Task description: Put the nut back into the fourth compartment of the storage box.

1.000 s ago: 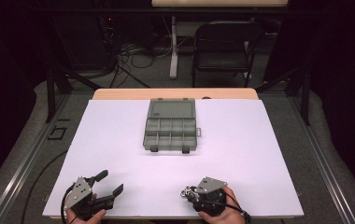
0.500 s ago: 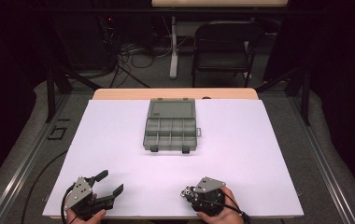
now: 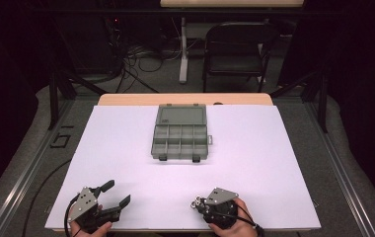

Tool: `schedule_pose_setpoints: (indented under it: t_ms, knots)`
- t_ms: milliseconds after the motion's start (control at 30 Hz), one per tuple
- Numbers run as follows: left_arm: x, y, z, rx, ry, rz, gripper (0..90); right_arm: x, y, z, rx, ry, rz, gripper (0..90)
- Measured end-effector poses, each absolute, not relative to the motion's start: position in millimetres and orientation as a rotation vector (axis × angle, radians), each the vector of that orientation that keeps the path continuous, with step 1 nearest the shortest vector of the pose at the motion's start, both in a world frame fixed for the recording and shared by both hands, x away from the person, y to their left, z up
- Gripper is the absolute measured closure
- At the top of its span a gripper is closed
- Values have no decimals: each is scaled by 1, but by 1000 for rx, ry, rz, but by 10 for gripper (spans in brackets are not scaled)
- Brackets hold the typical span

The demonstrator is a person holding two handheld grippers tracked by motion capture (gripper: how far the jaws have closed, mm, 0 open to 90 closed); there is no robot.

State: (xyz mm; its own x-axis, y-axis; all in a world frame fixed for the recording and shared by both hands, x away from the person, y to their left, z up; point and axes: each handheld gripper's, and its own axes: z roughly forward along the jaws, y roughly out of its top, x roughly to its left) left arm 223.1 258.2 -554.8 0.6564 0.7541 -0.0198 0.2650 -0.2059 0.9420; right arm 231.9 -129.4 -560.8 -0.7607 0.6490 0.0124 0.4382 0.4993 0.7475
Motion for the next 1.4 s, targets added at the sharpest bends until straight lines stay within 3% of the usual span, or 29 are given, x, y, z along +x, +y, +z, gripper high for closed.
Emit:
schedule_pose_setpoints:
  t_ms: [1067, 1400]
  knots:
    - [223, 258, -554, 1765, 819, 563, 224, 231, -133, -548, 912, 2473, 1159, 702]
    - [221, 259, -553, 1767, 819, 567, 224, 242, -144, -508, 892, 2446, 1213, 702]
